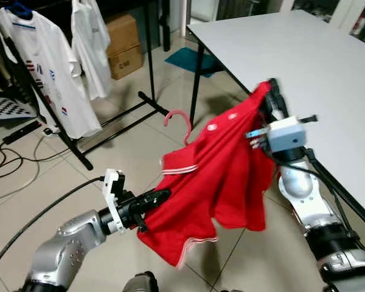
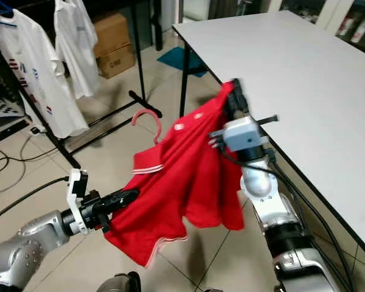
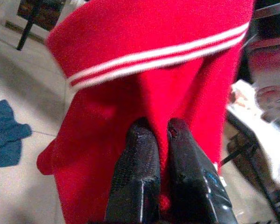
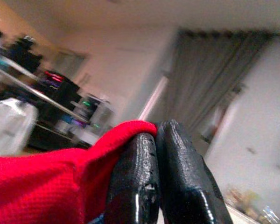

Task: Hang hanger

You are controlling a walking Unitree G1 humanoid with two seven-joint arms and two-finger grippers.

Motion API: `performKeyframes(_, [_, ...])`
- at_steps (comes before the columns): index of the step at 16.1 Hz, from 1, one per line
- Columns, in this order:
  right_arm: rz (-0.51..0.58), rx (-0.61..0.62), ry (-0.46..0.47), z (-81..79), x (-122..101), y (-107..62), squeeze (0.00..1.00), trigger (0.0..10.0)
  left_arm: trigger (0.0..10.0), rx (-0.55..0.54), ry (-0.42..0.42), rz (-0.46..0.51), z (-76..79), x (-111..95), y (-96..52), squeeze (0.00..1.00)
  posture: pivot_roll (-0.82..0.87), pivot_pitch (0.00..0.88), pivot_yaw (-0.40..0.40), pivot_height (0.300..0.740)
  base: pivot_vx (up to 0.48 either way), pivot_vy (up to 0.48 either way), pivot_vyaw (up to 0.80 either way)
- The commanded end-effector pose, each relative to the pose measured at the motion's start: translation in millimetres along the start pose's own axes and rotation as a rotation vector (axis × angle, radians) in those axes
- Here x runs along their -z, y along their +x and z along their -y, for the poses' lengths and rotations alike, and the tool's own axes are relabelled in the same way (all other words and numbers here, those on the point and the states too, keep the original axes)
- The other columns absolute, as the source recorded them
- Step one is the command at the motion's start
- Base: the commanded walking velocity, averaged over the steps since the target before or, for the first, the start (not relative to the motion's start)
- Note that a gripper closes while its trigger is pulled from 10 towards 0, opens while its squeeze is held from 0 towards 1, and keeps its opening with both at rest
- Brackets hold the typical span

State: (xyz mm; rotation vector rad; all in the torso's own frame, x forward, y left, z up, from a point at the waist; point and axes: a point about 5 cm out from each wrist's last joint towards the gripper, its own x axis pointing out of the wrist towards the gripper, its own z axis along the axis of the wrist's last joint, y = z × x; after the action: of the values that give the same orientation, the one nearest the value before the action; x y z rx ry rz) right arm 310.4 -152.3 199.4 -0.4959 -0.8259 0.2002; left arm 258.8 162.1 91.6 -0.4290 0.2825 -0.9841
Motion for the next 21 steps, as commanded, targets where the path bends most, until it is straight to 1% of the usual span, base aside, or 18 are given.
performKeyframes(1, [0.128,-0.105,0.005,-7.2,-22,4.5,0.00,0.0,10.0,-0.010,0.026,-0.045,-5.1,2,0.9,0.00,0.15,0.090,0.013,0.740,0.000,0.000,0.00])
performKeyframes(2, [0.155,-0.193,0.003,-14.8,-28,-0.5,0.00,0.0,10.0,-0.005,0.047,-0.044,-7.7,-2,5.1,0.00,0.15,0.088,0.012,0.740,0.000,0.000,0.00])
performKeyframes(3, [0.165,-0.227,0.001,-18.4,-30,-3.6,0.00,0.0,10.0,0.002,0.061,-0.044,-8.4,-5,8.3,0.00,0.14,0.083,0.010,0.740,0.000,0.000,0.00])
performKeyframes(4, [0.181,-0.292,-0.002,-26.5,-33,-9.7,0.00,0.0,10.0,0.012,0.090,-0.039,-10.2,-11,15.0,0.00,0.14,0.078,0.008,0.740,0.000,0.000,0.00])
performKeyframes(5, [0.175,-0.333,0.018,-34.4,-33,-14.3,0.00,0.0,10.0,0.014,0.127,-0.032,-12.6,-17,22.7,0.00,0.14,0.073,0.007,0.740,0.000,0.000,0.00])
performKeyframes(7, [0.156,-0.362,0.032,-40.4,-31,-17.1,0.00,0.0,10.0,0.012,0.165,-0.026,-14.4,-21,29.7,0.00,0.14,0.069,0.004,0.740,0.000,0.000,0.00])
performKeyframes(8, [0.098,-0.454,0.054,-60.3,-21,-27.3,0.00,0.0,10.0,0.032,0.241,-0.002,-12.1,-29,43.3,0.00,0.13,0.067,0.000,0.740,0.000,0.000,0.00])
performKeyframes(9, [0.079,-0.486,0.062,-67.7,-18,-31.5,0.00,0.0,10.0,0.039,0.262,0.008,-10.9,-32,47.4,0.00,0.13,0.067,0.000,0.740,0.000,0.000,0.00])
performKeyframes(10, [0.040,-0.510,0.088,-78.2,-13,-36.7,0.00,0.0,10.0,0.039,0.307,0.025,-10.1,-36,53.3,0.00,0.14,0.068,-0.002,0.740,0.000,0.000,0.00])
performKeyframes(12, [0.000,-0.543,0.091,-89.0,-8,-42.7,0.00,0.0,10.0,0.038,0.355,0.023,-9.9,-38,57.1,0.00,0.14,0.070,-0.009,0.740,0.000,0.000,0.00])
performKeyframes(13, [-0.045,-0.577,0.089,-98.5,-2,-48.9,0.00,0.0,10.0,0.051,0.406,0.012,-8.0,-37,59.1,0.00,0.14,0.069,-0.012,0.740,0.000,0.000,0.00])
performKeyframes(14, [-0.067,-0.575,0.092,-99.8,1,-50.3,0.00,2.5,10.0,0.058,0.429,0.003,-7.6,-36,59.3,0.00,0.14,0.069,-0.013,0.740,0.000,0.000,0.00])
performKeyframes(15, [-0.106,-0.552,0.084,-96.7,7,-50.6,0.00,10.0,10.0,0.067,0.462,-0.011,-8.0,-32,57.7,0.00,0.14,0.069,-0.019,0.740,0.000,0.000,0.00])
performKeyframes(16, [-0.137,-0.536,0.087,-91.2,12,-51.8,0.12,10.0,10.0,0.056,0.479,-0.011,-9.9,-30,55.2,0.00,0.14,0.066,-0.023,0.740,0.000,0.000,0.00])
performKeyframes(17, [-0.137,-0.536,0.087,-91.2,12,-51.8,0.12,10.0,10.0,0.056,0.479,-0.011,-9.9,-30,55.2,0.00,0.14,0.066,-0.023,0.740,0.000,0.000,0.00])
performKeyframes(18, [-0.164,-0.530,0.107,-86.4,16,-53.9,1.00,10.0,10.0,0.039,0.498,-0.004,-11.7,-30,53.2,0.00,0.14,0.064,-0.028,0.740,0.000,0.000,0.00])
performKeyframes(20, [-0.196,-0.523,0.142,-81.3,19,-56.8,1.00,10.0,10.0,0.011,0.541,0.020,-13.5,-33,51.7,0.00,0.14,0.063,-0.032,0.740,0.000,0.000,0.00])
performKeyframes(21, [-0.237,-0.471,0.197,-68.0,22,-59.6,0.00,10.0,10.0,-0.047,0.617,0.069,-17.0,-40,48.5,0.00,0.14,0.061,-0.038,0.740,0.000,0.000,0.00])
